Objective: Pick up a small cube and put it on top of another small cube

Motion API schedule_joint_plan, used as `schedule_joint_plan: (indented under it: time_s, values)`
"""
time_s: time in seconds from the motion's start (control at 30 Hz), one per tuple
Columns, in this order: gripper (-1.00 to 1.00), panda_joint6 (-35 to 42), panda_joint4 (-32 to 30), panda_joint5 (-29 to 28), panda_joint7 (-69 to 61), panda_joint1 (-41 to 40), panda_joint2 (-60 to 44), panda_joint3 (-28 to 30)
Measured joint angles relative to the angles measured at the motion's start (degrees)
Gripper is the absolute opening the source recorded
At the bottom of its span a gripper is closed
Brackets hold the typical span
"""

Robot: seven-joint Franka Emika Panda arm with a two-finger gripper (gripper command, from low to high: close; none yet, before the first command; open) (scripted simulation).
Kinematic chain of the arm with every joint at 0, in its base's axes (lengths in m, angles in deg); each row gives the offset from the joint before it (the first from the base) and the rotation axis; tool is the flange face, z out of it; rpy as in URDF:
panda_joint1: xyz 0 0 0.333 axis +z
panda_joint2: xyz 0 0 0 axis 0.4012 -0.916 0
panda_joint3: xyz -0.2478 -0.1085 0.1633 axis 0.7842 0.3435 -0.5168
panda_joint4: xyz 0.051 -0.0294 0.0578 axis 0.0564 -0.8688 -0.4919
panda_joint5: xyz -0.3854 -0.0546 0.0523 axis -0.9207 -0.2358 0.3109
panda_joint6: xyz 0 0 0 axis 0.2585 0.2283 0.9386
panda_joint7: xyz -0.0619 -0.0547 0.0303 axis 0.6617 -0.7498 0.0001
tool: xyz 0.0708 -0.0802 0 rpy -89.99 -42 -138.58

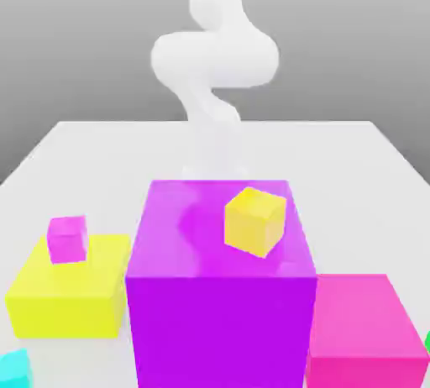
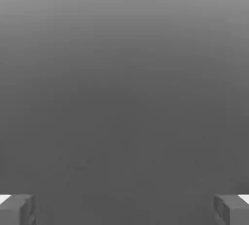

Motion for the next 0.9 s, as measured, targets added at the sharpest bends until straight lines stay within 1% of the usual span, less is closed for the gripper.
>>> schedule_joint_plan:
  time_s: [0.23,0.5,0.6,0.73,0.9]
  values:
    - [0.00,-2.61,1.76,4.74,-13.26,3.90,-14.64,9.14]
    - [0.00,-5.29,3.79,12.77,-29.99,5.66,-31.36,17.35]
    - [0.00,-6.19,4.58,15.97,-36.40,4.54,-37.74,18.89]
    - [0.00,-7.58,5.58,19.24,-44.24,1.82,-46.01,19.29]
    - [0.00,-9.92,6.65,20.83,-52.36,-1.63,-55.62,19.23]
